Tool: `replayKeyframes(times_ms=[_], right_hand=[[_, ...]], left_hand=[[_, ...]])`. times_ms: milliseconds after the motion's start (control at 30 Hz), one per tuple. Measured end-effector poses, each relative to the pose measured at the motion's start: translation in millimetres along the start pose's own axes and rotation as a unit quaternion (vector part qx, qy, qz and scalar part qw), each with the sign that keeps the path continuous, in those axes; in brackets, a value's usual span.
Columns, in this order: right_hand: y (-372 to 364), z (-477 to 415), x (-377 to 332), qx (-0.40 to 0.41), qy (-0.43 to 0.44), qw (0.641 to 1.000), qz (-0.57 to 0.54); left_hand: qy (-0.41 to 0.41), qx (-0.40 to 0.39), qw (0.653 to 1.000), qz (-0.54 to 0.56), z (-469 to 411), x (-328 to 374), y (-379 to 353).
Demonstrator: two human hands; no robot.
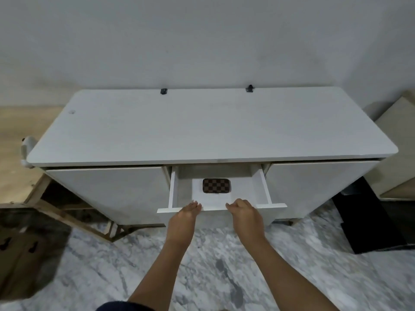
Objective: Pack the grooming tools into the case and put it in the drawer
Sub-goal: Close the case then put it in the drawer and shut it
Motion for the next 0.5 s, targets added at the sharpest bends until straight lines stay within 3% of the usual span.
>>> replayKeyframes(times_ms=[233, 500], right_hand=[[-6.4, -69.3, 16.0, 0.072, 0.034, 0.996, -0.044], [-16.4, -110.5, 37.1, 0.17, -0.023, 0.972, -0.162]], left_hand=[[-0.005, 0.079, 0.996, 0.031, -68.7, -15.4, -0.8], [0.019, 0.164, 0.982, 0.094, -116.1, -27.1, -1.7]])
Point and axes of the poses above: each hand's wrist, its own z-axis away from the middle knuckle, its own y-axis out of the back of the hand, x = y × z, the point moved 7 cm from there along -z, towards the middle knuckle, and after that the axes turned 4 degrees about -z, right-handed, at the moved point
